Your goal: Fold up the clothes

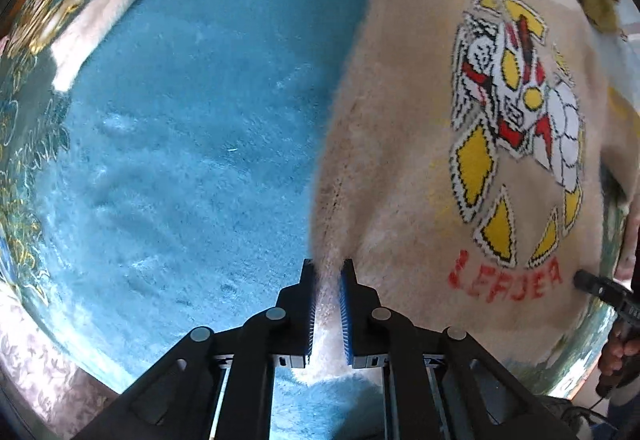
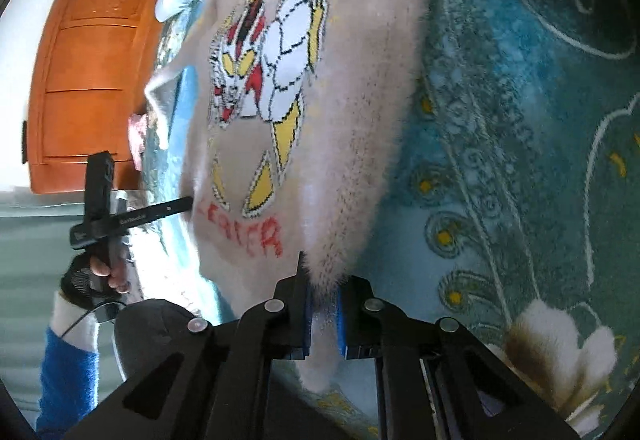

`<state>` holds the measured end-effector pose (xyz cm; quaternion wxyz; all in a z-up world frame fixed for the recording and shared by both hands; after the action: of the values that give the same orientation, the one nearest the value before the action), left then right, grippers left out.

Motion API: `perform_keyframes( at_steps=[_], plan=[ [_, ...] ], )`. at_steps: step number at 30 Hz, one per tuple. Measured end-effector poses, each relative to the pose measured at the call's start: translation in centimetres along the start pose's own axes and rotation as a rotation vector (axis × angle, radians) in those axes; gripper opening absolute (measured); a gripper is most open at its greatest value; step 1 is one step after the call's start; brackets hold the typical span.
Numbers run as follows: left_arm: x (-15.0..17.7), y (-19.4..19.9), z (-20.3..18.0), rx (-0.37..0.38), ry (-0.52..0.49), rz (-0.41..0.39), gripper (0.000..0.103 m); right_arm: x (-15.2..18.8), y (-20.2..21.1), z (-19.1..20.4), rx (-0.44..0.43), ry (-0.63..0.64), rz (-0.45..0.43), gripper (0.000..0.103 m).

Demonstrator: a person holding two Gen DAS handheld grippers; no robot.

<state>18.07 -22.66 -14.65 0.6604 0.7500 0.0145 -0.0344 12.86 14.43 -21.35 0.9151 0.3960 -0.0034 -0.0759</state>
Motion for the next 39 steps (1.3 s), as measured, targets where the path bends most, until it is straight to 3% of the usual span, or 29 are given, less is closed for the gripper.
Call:
perform_keyframes(
  at_steps=[2,4,6,9,13,15,19,22,24,29,31,33,39],
  plan=[
    [0.3,0.6,0.4,0.018,0.003,-0.024,0.015,-0.2,0.6,0.1,-0.014,0.007,-0.013,0.013],
    [0.6,1.4,1.0,0.04,0.027,-0.043,0.024,-0.6,1.7,-0.1,-0.02,0.014,-0.036,0.014],
    [0.5,3.0,2.0,0.039,0.057,-0.095,0.029,-1.0,3.0,-0.4,-0.023,0.017,-0.07,0.022],
    [-0.1,6.6,3.6,0.014,0.157,-0.236,0.033,-2.4,6.8,-2.6,0.01,-0.049,-0.241,0.043],
    [-2.7,12.7,4.6,0.02,0.336,-0.492,0.055,-3.9,13.5,-8.3,0.123,-0.258,-0.547,0.045],
    [-6.9,13.6,0.5,0.079,0.385,-0.597,0.063,-4.1,16.3,-11.0,0.183,-0.37,-0.666,0.045],
    [-7.4,16.3,-4.0,0.196,0.384,-0.734,0.074,-4.5,19.7,-15.3,0.297,-0.523,-0.807,0.051],
    [-7.3,16.1,-7.9,0.218,0.38,-0.778,0.074,-5.0,20.2,-17.3,0.303,-0.612,-0.849,0.051],
    [-6.4,14.4,-9.4,0.222,0.406,-0.76,0.075,-5.7,19.9,-18.1,0.302,-0.655,-0.86,0.051],
    [-4.3,9.9,-10.5,0.252,0.46,-0.745,0.075,-6.6,18.8,-19.6,0.279,-0.764,-0.881,0.051],
    [-3.8,9.4,-10.3,0.259,0.495,-0.742,0.075,-7.0,18.9,-19.8,0.274,-0.784,-0.893,0.04],
    [-3.8,9.3,-9.7,0.257,0.516,-0.752,0.075,-7.8,19.0,-19.6,0.276,-0.77,-0.883,0.008],
    [-3.3,8.4,-7.3,0.25,0.628,-0.764,0.075,-10.6,23.8,-15.7,0.199,-0.599,-0.994,0.008]
  ],
)
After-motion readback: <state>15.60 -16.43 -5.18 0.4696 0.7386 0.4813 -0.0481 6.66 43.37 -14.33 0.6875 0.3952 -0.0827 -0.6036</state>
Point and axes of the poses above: each gripper's, at about its wrist camera, not at the fingertips, and y roughly against the way its jaws point, z to its left, x to its underside, the point moved 4 cm from there along -y, roughly the way its jaws point, and after that the axes turned 10 degrees about -z, right-handed, at the moved point
